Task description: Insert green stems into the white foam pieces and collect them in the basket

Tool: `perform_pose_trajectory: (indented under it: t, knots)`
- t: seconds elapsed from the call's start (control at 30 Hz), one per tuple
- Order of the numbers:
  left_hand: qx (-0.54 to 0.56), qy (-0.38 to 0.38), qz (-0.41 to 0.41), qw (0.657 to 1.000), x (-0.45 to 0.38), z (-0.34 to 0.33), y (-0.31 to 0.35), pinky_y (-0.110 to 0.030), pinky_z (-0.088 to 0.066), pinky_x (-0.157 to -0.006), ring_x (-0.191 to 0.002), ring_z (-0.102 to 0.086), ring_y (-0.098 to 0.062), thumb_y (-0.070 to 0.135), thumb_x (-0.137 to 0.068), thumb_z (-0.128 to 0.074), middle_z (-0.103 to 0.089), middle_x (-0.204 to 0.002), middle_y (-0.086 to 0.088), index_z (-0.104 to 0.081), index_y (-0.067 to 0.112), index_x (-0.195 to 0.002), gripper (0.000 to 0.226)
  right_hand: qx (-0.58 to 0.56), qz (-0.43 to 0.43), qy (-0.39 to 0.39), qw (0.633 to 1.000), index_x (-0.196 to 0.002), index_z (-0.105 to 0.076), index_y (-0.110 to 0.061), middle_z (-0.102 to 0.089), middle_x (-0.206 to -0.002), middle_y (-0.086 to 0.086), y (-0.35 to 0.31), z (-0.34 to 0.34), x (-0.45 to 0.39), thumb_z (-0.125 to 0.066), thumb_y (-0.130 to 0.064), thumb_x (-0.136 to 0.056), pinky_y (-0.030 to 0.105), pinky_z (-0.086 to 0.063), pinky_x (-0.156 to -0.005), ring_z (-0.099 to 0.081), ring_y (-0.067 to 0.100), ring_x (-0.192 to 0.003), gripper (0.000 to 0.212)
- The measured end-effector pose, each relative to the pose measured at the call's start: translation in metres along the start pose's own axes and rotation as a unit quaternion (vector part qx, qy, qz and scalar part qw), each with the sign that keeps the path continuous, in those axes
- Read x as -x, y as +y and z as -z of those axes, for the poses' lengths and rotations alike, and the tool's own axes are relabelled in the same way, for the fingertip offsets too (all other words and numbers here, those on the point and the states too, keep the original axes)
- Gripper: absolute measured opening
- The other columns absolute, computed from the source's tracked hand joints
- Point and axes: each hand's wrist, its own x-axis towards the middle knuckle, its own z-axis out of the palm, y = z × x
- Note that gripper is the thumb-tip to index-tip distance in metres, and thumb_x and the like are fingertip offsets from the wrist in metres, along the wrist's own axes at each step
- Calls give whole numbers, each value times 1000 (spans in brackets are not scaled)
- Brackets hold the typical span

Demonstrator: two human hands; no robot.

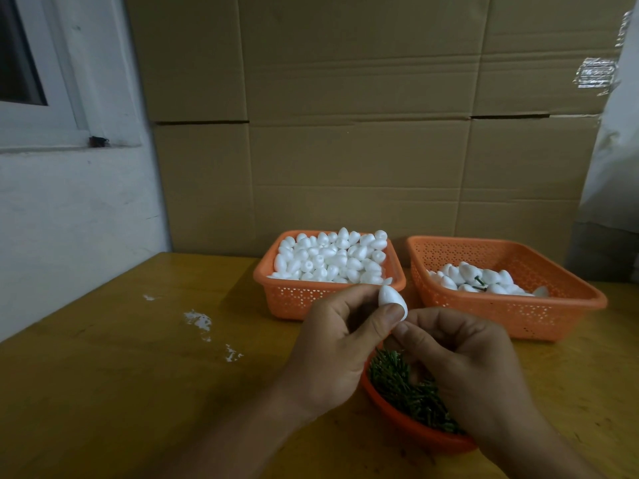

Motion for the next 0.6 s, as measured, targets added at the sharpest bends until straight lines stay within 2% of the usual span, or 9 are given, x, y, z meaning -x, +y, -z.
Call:
perform_pose_trajectory:
  t: [0.2, 0.43, 0.6]
  knots:
    - [-55, -13, -3, 998, 0, 1, 4, -15, -48, -68, -74, -62, 1, 23, -101, -55, -65, -77, 15, -66, 18, -94, 14, -1, 6, 3, 1000, -77, -77, -21, -71, -63, 6, 1, -5, 2, -69, -35, -74, 21, -48, -48, -58, 12, -47, 17]
    - [-31, -12, -5, 999, 2, -1, 3, -16, -50, -63, -68, -64, -1, 22, -102, -55, -66, -75, 13, -62, 7, -96, 17, -26, -6, 4, 1000, -77, -78, -19, -71, -63, 6, 2, -7, 2, -69, -35, -75, 22, -49, -49, -59, 16, -48, 18]
    - [-15, -17, 6, 1000, 3, -2, 2, -26, -54, -65, -70, -67, -11, 25, -102, -53, -66, -76, 6, -61, 8, -95, 20, -46, -14, -22, 999, -75, -78, -15, -71, -65, 9, -1, -5, 1, -70, -38, -71, 23, -49, -51, -57, 15, -50, 24]
